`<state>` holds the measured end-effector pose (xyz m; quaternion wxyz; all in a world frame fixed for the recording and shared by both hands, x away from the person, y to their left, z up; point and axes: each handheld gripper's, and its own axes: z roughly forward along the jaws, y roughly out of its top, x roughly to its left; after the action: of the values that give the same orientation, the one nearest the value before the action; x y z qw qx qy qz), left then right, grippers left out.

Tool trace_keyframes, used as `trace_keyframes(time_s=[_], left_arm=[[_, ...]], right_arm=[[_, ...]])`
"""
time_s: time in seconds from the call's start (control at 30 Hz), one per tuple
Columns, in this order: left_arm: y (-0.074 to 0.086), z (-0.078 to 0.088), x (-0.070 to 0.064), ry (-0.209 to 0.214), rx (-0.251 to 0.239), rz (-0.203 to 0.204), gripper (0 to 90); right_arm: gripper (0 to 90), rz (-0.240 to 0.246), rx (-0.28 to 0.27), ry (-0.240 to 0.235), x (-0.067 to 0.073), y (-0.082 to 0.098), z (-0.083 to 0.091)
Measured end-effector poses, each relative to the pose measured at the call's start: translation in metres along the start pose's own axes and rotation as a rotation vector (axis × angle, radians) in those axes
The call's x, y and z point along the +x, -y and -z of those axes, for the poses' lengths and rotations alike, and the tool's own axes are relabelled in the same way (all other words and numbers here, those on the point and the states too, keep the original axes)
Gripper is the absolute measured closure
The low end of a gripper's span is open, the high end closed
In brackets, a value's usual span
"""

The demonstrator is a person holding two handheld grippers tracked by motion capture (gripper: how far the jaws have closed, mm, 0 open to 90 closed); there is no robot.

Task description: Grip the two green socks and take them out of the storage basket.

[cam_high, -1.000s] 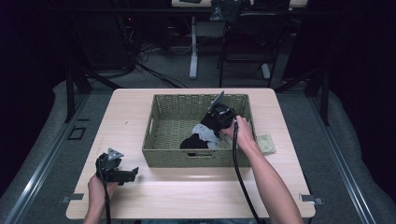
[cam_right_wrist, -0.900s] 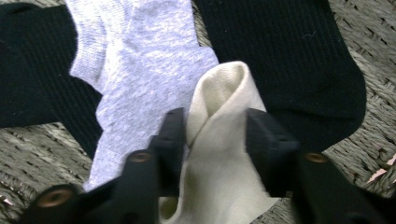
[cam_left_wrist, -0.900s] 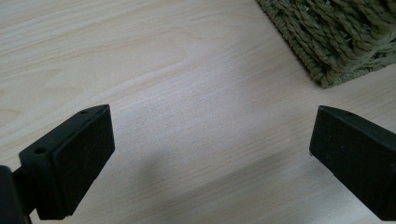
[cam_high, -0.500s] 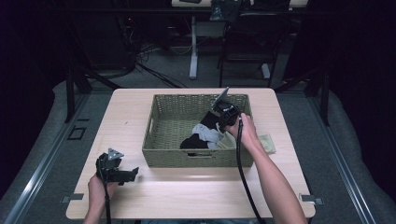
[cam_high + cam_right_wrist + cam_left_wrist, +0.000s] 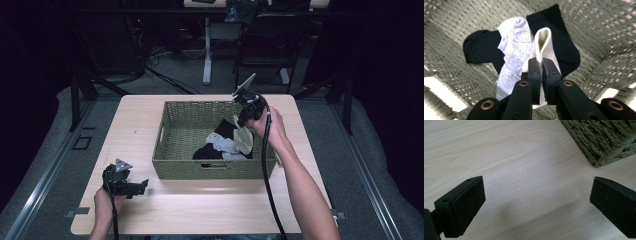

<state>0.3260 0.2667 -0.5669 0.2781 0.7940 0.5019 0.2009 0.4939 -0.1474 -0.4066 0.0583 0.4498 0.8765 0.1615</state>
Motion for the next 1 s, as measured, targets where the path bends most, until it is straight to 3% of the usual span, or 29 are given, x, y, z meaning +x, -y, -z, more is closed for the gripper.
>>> trace_keyframes(time_s=[0.2, 0.57, 1.0], left_arm=[[0.0, -0.001, 0.0, -0.004, -0.004, 0.002, 0.1], [0.0, -0.001, -0.001, -0.002, -0.002, 0.002, 0.1], [0.0, -0.001, -0.001, 0.003, -0.002, 0.002, 0.1]], right_arm=[[86.0, 0.002, -0.029, -0.009, -0.001, -0.003, 0.022], [86.0, 0.004, -0.069, 0.016, -0.003, -0.008, 0.06], [85.9, 0.009, -0.11, 0.011, -0.004, -0.009, 0.089]])
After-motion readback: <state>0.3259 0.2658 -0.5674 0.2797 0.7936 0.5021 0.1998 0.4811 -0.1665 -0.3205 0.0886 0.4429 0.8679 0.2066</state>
